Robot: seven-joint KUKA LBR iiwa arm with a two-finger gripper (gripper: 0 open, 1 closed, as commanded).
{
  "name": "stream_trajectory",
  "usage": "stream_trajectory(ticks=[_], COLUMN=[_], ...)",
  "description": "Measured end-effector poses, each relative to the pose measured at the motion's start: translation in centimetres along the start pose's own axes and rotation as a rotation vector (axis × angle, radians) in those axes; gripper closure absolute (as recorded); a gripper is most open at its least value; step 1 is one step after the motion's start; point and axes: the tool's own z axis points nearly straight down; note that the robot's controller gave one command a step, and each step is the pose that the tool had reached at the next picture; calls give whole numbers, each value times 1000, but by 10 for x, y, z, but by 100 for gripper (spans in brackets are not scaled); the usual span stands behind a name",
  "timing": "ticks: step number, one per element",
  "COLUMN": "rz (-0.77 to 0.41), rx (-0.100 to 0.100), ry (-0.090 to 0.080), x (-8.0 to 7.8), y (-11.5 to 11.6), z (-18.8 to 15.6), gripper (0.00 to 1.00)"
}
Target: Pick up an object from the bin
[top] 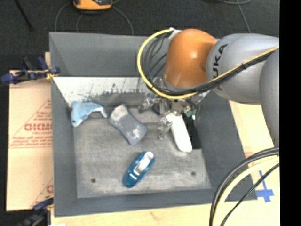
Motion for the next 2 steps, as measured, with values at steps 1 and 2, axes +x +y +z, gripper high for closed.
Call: stream_trajectory(ticks=[1,2], rz=[-172,-171], rx=[5,10], ry=[-26,-46], x=[-12,-17], y=[-3,-2], z=[60,54], gripper=[0,100])
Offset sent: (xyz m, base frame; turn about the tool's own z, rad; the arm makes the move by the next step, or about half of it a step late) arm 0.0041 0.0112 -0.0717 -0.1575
